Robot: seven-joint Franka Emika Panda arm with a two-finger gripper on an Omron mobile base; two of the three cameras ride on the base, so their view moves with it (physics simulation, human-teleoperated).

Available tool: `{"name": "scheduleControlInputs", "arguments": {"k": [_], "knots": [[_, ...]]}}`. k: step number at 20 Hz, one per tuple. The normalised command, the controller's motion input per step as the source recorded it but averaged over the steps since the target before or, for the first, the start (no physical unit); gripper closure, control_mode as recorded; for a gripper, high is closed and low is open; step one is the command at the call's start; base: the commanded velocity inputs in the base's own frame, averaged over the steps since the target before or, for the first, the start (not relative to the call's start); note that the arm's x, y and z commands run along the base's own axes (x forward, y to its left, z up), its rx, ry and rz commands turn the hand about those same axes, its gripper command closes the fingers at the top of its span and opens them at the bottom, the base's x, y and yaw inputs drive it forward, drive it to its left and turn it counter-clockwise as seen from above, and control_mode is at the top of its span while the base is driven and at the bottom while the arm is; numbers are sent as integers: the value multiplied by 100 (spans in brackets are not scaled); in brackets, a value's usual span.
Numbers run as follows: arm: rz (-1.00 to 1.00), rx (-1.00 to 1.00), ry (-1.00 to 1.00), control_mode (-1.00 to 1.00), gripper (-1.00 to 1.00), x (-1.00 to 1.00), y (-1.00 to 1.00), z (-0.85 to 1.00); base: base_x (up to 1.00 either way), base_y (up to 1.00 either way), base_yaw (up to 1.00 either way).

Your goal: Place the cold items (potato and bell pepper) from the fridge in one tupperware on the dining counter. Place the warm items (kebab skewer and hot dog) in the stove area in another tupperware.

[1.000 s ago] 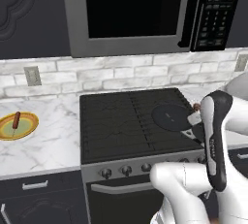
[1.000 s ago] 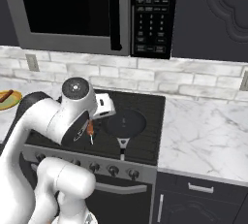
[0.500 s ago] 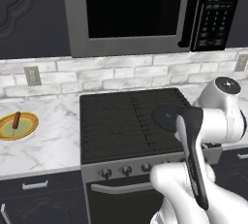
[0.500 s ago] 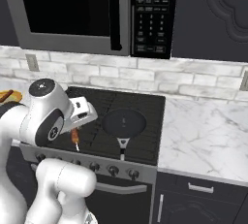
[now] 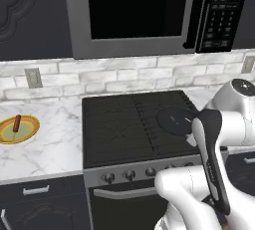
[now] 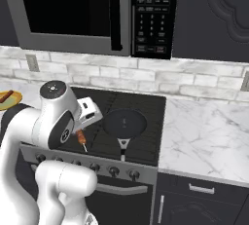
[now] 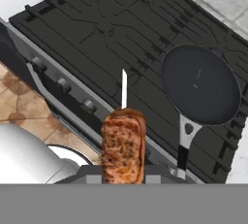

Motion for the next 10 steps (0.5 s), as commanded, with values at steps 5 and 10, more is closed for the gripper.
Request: {"name": "scheduleControlInputs", "arguments": {"k": [5,10], "knots": [[0,0,0,100,100,0,0,0,-63,0,26],[0,0,0,100,100,0,0,0,-98,8,41]]}}
